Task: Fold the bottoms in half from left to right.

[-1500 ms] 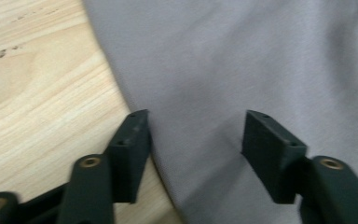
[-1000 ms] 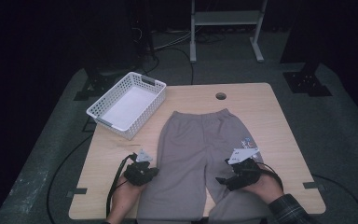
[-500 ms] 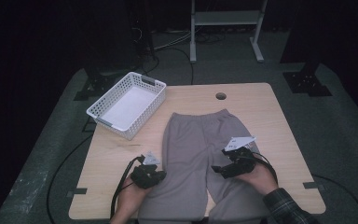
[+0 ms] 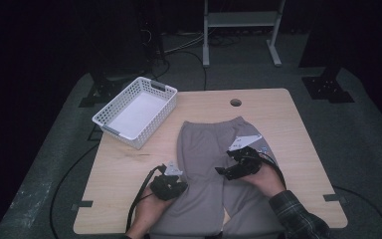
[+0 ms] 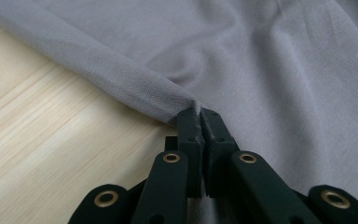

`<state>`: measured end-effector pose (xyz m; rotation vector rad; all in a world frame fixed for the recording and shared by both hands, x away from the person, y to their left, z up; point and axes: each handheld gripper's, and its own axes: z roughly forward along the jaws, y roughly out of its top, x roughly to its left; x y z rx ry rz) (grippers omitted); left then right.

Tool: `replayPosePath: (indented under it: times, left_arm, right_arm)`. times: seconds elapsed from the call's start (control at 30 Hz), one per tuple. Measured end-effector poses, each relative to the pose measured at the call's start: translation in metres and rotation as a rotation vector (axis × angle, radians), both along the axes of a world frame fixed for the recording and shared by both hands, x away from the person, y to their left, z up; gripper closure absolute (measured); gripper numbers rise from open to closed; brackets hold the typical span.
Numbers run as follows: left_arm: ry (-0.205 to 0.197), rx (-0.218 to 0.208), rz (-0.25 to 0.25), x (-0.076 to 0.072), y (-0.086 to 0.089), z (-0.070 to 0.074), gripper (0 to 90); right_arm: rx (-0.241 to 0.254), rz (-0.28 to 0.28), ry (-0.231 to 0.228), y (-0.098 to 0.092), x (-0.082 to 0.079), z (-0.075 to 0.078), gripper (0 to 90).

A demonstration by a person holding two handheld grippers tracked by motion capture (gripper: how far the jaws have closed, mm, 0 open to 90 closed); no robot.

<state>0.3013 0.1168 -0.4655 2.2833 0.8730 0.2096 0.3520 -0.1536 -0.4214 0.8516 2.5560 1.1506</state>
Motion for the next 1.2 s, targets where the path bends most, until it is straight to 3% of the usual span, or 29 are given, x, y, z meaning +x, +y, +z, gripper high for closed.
replayPosePath:
  times: [0.53, 0.9, 1.2]
  left_arm:
    - [0.001, 0.005, -0.027, 0.001, -0.008, 0.000, 87.5]
    - [-0.001, 0.006, -0.029, 0.001, -0.008, 0.000, 87.4]
    - [-0.002, 0.004, -0.029, 0.001, -0.008, 0.000, 87.3]
  right_arm:
    - [0.003, -0.011, 0.033, 0.039, 0.038, 0.002, 20.6]
    - [-0.007, -0.008, 0.026, 0.072, 0.063, 0.008, 21.7]
    - [-0.013, -0.008, 0.030, 0.100, 0.081, 0.009, 32.1]
